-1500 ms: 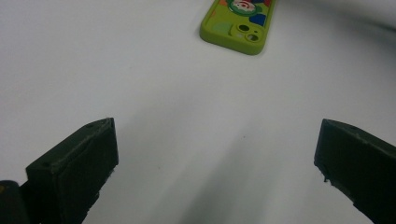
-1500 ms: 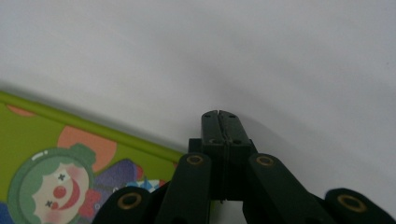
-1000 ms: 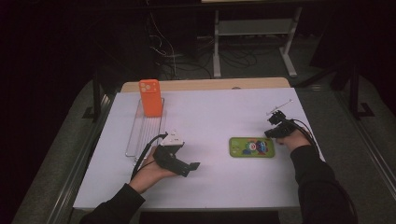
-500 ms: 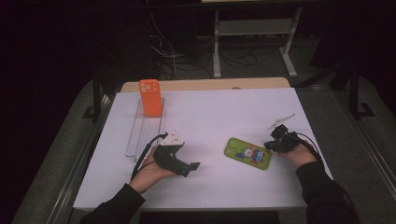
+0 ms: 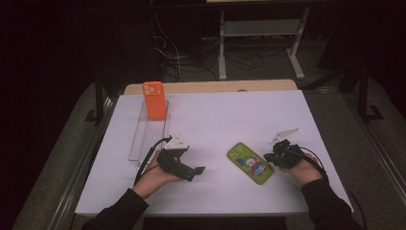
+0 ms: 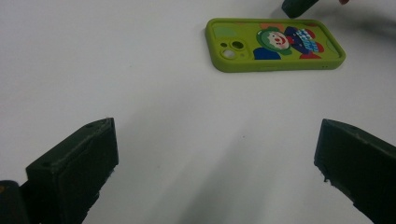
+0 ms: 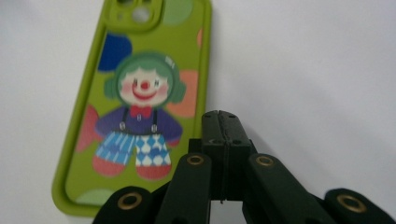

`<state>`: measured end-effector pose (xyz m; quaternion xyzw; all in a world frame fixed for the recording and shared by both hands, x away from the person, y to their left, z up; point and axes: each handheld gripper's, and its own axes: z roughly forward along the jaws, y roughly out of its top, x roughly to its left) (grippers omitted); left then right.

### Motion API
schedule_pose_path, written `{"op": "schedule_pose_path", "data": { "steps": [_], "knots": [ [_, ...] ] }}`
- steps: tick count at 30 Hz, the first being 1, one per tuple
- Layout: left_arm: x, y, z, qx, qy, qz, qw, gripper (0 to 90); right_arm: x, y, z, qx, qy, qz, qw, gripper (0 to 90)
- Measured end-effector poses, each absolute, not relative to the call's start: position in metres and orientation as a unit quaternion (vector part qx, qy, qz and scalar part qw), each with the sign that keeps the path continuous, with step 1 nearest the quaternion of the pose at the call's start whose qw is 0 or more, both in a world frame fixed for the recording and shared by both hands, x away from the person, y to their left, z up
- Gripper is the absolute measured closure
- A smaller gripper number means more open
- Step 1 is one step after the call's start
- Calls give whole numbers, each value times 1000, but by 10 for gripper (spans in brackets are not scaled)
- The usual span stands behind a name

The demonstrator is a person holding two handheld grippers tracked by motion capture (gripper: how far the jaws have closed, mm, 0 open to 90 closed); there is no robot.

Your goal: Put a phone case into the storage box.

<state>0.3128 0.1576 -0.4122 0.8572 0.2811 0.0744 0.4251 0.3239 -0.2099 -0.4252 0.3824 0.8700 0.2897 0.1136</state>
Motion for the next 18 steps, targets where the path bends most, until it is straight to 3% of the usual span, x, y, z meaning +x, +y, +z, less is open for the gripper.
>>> {"op": "schedule_pose_path", "data": {
  "steps": [7,18],
  "knots": [
    [314,158,-411,857,282,72,425,0,316,-200,-414,386,849,349,93,636],
    [314,159,-411,858,280,72,426,0,296,-183,-414,387,823,401,106,111]
  ]
}}
